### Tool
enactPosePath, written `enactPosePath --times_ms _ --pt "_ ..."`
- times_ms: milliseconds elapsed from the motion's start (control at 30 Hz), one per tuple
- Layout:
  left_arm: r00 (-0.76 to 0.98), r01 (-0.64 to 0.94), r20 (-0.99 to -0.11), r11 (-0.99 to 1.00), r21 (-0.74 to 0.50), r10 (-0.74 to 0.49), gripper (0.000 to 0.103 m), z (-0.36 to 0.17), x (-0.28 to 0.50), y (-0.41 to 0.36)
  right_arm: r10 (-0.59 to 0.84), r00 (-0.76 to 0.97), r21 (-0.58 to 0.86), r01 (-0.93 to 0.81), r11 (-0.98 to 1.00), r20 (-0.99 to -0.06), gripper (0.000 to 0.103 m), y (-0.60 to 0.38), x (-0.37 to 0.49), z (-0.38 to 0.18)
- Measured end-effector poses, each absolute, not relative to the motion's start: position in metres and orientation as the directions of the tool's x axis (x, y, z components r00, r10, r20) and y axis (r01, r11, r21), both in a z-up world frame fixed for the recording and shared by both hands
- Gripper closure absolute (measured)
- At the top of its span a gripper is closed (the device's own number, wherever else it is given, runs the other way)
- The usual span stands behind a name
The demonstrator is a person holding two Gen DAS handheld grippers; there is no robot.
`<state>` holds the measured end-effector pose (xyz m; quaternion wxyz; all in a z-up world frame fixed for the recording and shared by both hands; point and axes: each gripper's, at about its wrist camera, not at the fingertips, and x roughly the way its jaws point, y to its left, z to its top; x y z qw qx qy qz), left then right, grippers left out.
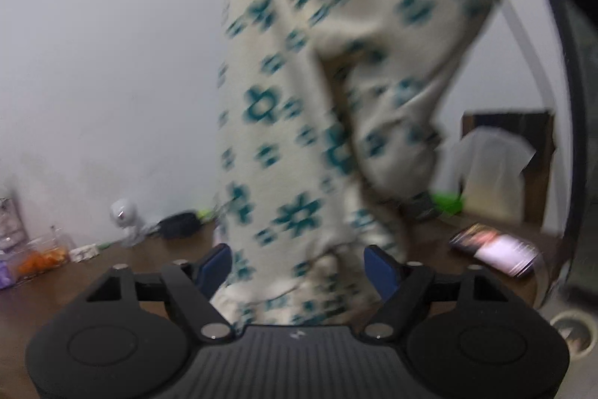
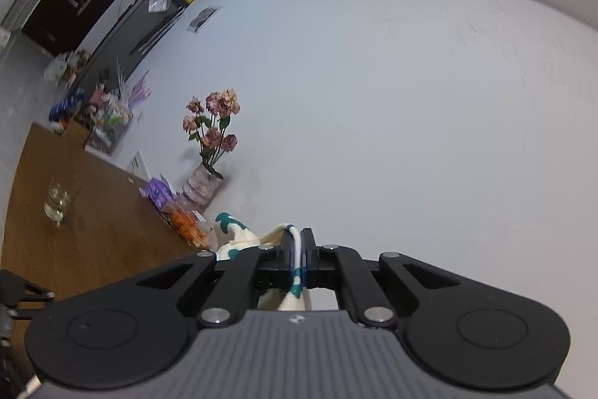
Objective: Fold clothes
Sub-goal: 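Lift the hem with the right gripper while the left gripper raises the garment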
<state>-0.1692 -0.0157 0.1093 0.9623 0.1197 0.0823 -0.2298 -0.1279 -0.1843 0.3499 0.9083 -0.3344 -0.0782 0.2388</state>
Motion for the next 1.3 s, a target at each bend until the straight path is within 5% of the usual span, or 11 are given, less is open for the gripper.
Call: enactPosePath --times_ms 300,467,567,867,1033,1233,1300 --pt "0.977 0.183 0.026 0.898 0.401 -0.210 0.019 0.102 -0.162 -0.083 0.481 0.876 -0.662 -0.352 0.662 0.015 0.101 -0.184 -0.146 0.395" --pt "0.964 0.219 0.074 0.922 0.319 -0.255 0.075 0.177 -0.142 -0.045 0.472 0.877 -0.679 -0.293 0.673 0.089 0.101 -0.192 -0.168 0.447" --pt "0.948 0.279 0.089 0.932 0.231 -0.306 0.093 0.246 -0.130 -0.016 0.462 0.873 -0.666 -0.254 0.702 0.154 0.100 -0.196 -0.181 0.487" --pt "0.890 0.368 0.161 0.880 0.300 -0.427 0.091 0.418 -0.160 0.036 0.429 0.853 -0.561 -0.207 0.801 0.298 0.100 -0.210 -0.229 0.599" --pt "0.878 0.354 0.196 0.868 0.350 -0.437 0.086 0.448 -0.187 0.059 0.420 0.857 -0.567 -0.194 0.800 0.299 0.100 -0.205 -0.237 0.611" --pt "0.906 0.394 0.010 0.854 0.339 -0.422 0.086 0.388 -0.145 0.064 0.446 0.892 -0.553 -0.338 0.761 0.068 0.100 -0.221 -0.181 0.554" --pt "0.900 0.434 -0.132 0.844 0.315 -0.414 0.086 0.336 -0.105 0.058 0.431 0.901 -0.504 -0.395 0.768 -0.049 0.100 -0.226 -0.137 0.509"
